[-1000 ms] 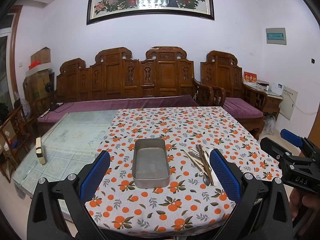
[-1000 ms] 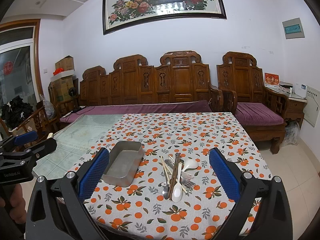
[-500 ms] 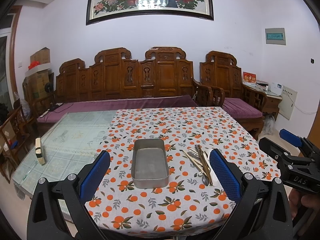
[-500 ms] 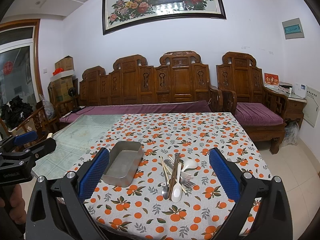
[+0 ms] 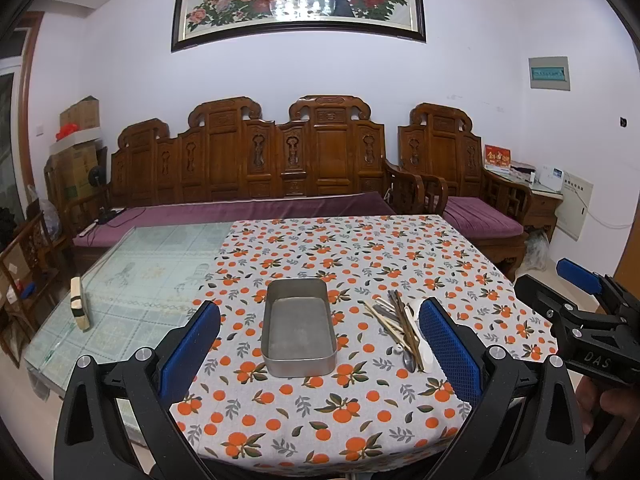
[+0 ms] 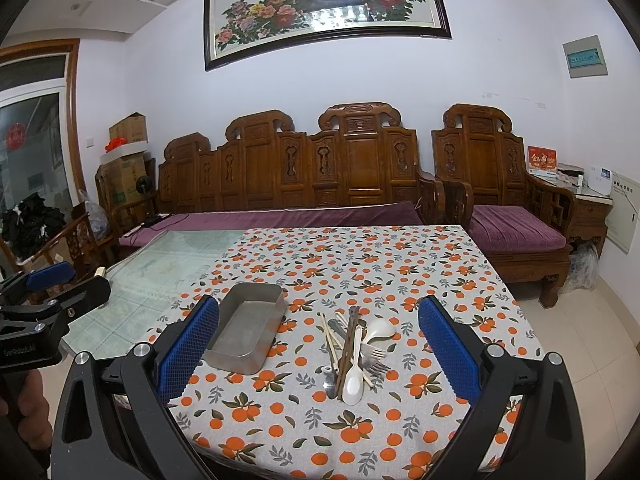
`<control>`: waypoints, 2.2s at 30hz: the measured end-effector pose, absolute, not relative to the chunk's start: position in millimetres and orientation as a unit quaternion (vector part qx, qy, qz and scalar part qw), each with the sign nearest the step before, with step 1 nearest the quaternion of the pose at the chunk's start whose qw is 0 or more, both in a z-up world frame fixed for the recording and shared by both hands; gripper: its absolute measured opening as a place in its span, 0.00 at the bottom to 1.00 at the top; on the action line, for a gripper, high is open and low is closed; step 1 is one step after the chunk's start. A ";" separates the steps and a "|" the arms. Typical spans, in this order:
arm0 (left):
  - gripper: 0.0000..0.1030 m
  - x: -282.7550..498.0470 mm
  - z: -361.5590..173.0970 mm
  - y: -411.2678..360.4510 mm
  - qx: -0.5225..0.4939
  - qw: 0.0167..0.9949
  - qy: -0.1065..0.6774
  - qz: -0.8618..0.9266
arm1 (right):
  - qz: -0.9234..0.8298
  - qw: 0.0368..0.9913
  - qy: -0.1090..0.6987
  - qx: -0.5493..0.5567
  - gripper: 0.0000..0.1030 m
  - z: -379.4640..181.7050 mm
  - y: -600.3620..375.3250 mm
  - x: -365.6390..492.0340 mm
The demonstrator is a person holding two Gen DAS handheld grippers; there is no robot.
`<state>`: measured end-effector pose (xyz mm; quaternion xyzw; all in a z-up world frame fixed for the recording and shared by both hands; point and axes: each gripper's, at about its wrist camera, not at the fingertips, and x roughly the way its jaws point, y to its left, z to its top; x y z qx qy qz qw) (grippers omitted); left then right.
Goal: Organize utensils
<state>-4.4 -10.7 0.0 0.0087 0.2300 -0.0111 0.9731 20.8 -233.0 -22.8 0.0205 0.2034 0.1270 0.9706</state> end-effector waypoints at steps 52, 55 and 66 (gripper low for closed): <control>0.72 124.7 -120.6 -43.3 0.000 0.921 0.366 -0.137 | 0.186 0.890 0.415 -0.020 0.40 -187.7 -257.0 187.3; 0.61 133.2 -126.7 -47.5 -0.006 0.915 0.374 -0.148 | 0.221 0.864 0.453 0.008 0.35 -211.3 -252.9 193.8; 0.61 161.3 -140.9 -57.1 -0.003 0.909 0.391 -0.147 | 0.227 0.840 0.490 0.050 0.35 -249.6 -249.4 202.1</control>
